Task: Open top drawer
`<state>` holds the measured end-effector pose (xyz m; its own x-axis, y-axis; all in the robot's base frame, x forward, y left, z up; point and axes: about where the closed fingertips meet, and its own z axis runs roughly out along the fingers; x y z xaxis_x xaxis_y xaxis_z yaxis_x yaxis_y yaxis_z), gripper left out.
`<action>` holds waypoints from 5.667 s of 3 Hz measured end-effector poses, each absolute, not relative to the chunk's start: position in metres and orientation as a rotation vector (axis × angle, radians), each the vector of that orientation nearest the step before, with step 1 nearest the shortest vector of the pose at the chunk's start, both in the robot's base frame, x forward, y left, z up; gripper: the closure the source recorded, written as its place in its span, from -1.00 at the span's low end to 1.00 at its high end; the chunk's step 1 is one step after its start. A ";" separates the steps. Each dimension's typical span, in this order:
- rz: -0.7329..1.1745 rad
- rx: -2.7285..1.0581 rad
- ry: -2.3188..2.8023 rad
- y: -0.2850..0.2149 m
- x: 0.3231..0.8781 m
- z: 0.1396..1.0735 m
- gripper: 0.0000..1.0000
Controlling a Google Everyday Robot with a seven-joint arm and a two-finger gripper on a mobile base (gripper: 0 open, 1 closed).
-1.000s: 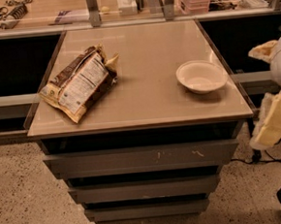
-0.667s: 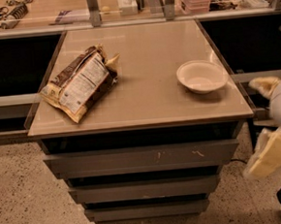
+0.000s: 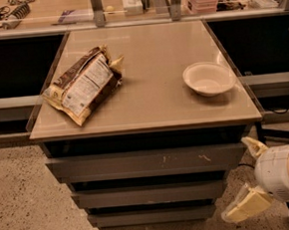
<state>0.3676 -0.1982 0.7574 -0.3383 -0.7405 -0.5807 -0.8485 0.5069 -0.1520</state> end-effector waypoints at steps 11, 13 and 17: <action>0.002 -0.863 1.888 -0.203 0.474 0.706 1.00; -0.049 -0.809 1.839 -0.206 0.495 0.702 1.00; -0.103 -0.792 1.837 -0.207 0.530 0.698 1.00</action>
Offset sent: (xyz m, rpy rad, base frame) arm 0.0150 -0.0015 -0.0017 0.0318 -0.0479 -0.0478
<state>0.5297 -0.2071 0.6981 -0.1971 -0.5611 -0.8039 -0.4681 0.7744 -0.4257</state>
